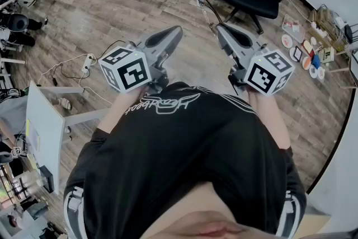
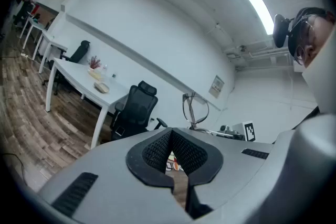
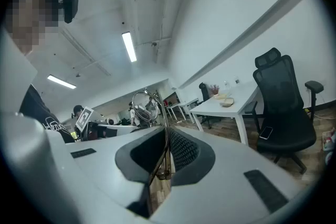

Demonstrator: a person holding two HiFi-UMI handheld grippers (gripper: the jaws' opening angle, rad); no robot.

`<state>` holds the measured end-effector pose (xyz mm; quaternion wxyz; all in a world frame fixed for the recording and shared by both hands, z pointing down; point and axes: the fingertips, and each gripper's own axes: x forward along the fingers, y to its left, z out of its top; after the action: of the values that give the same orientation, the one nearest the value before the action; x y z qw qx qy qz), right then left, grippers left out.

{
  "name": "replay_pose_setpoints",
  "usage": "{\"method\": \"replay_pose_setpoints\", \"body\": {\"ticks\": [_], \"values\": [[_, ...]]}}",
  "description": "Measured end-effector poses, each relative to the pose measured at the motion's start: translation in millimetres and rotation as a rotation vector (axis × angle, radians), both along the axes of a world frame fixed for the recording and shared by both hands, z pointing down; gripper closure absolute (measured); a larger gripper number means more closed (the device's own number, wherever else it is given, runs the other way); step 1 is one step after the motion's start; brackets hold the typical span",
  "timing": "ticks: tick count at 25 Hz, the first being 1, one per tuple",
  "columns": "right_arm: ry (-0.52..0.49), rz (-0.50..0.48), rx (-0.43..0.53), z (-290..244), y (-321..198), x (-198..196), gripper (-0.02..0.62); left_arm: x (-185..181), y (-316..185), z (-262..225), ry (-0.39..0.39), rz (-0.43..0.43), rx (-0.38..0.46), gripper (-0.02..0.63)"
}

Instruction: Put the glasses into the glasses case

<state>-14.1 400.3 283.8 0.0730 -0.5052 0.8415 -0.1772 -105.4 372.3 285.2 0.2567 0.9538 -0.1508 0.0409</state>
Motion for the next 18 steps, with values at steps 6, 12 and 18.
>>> {"method": "replay_pose_setpoints", "body": {"ticks": [6, 12, 18], "values": [[0.001, 0.002, -0.001, 1.4, 1.5, -4.9, 0.569, -6.8, 0.2, 0.6, 0.007, -0.006, -0.001, 0.6], [0.016, -0.009, -0.008, 2.3, 2.3, -6.8, 0.569, -7.8, 1.6, 2.9, 0.009, -0.014, -0.007, 0.6], [0.005, -0.01, 0.0, -1.3, 2.8, -5.6, 0.569, -9.1, 4.4, -0.1, 0.006, -0.023, -0.006, 0.6]]}}
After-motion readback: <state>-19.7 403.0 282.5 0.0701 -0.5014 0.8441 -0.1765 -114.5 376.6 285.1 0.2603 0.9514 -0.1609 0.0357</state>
